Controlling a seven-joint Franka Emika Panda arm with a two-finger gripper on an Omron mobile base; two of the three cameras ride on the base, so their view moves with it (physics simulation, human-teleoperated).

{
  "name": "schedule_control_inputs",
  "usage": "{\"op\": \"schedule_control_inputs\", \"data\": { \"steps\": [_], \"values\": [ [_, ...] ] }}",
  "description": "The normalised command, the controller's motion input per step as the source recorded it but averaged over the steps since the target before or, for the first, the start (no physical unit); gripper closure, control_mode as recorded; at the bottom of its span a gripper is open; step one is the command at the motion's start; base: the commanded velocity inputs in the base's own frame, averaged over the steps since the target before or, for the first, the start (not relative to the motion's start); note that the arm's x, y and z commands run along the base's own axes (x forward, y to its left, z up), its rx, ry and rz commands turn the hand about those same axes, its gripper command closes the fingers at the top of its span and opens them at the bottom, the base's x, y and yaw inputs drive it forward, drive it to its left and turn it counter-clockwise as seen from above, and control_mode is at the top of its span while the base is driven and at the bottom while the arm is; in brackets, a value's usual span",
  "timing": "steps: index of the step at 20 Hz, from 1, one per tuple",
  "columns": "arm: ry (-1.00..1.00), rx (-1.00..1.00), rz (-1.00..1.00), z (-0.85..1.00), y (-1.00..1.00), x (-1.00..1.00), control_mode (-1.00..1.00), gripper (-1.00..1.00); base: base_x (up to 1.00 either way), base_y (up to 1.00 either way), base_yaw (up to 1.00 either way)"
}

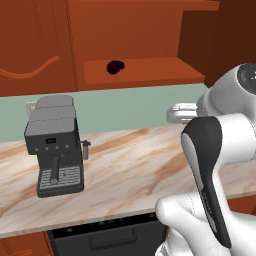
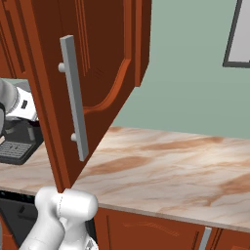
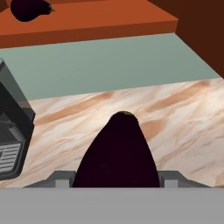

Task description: Pick the eggplants from the cabinet and place them in one bowl. Pick the potato from the sink and place it in the other bowl.

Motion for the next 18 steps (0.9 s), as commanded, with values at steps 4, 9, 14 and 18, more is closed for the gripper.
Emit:
{"op": "schedule_control_inputs", "data": {
  "steps": [4,9,14,18],
  "values": [
    [0.00,0.00,0.00,0.00,0.00,0.00,-1.00,1.00,0.00,0.00,0.00],
    [0.00,0.00,0.00,0.00,0.00,0.00,1.00,1.00,0.00,0.00,0.00],
    [0.00,0.00,0.00,0.00,0.00,0.00,1.00,1.00,-0.19,0.00,0.00],
    [0.00,0.00,0.00,0.00,0.00,0.00,1.00,1.00,-0.42,0.00,0.00]
  ]
}}
